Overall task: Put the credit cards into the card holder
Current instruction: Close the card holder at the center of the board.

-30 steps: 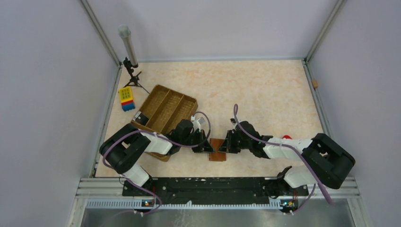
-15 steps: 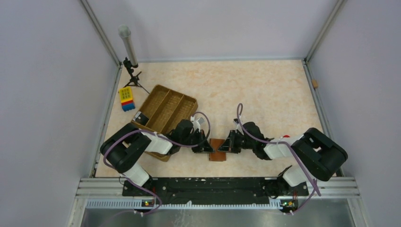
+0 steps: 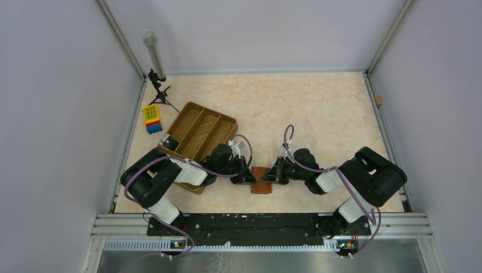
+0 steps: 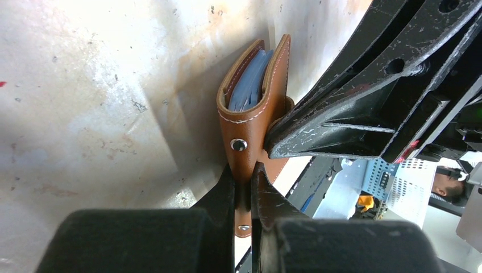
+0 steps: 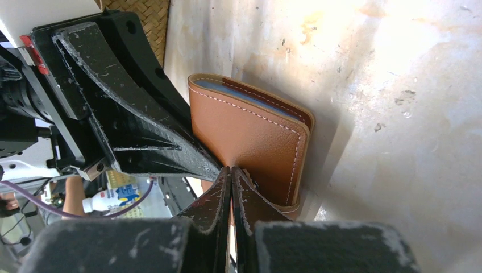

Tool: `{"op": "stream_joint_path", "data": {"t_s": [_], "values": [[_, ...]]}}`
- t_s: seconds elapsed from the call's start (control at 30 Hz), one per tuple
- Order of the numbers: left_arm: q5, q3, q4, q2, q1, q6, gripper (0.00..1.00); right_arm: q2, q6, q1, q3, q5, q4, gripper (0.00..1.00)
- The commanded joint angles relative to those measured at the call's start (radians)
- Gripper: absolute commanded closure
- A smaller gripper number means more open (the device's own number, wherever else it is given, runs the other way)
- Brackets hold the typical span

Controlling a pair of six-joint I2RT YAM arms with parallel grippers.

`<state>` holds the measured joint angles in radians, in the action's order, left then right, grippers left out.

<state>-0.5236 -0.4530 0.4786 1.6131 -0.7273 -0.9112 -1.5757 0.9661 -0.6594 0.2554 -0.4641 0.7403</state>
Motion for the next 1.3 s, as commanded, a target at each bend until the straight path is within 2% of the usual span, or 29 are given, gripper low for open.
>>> {"op": "stream_joint_path", "data": {"t_s": [0.0,0.2,0.27,0.4,0.53,0.7,0.93,1.03,1.27], "values": [[0.204,0.053,-0.197,0.059,0.006,0.078,1.00,-0.171,-0.109,0.055,-0.091,0.298,-0.279,1.00],[0.211,0.062,-0.194,0.038,0.015,0.069,1.00,-0.212,-0.110,0.055,-0.081,0.287,-0.259,1.00],[0.208,0.063,-0.194,0.013,0.017,0.069,0.96,-0.229,-0.111,0.053,-0.076,0.281,-0.247,1.00],[0.203,0.032,-0.246,-0.055,0.019,0.087,0.76,-0.251,-0.108,0.053,-0.073,0.274,-0.230,1.00],[0.223,-0.024,-0.367,-0.151,0.018,0.124,0.58,-0.256,-0.104,0.053,-0.077,0.269,-0.220,1.00],[0.291,-0.100,-0.559,-0.250,0.024,0.179,0.44,-0.302,-0.092,0.047,-0.073,0.255,-0.184,1.00],[0.222,-0.175,-0.694,-0.398,0.150,0.215,0.38,-0.334,-0.076,0.038,-0.080,0.232,-0.135,1.00],[0.211,-0.225,-0.783,-0.455,0.225,0.263,0.38,-0.314,-0.083,0.038,-0.073,0.252,-0.156,1.00],[0.236,-0.339,-0.949,-0.539,0.369,0.402,0.32,-0.387,-0.082,0.039,-0.051,0.234,-0.122,1.00]]}}
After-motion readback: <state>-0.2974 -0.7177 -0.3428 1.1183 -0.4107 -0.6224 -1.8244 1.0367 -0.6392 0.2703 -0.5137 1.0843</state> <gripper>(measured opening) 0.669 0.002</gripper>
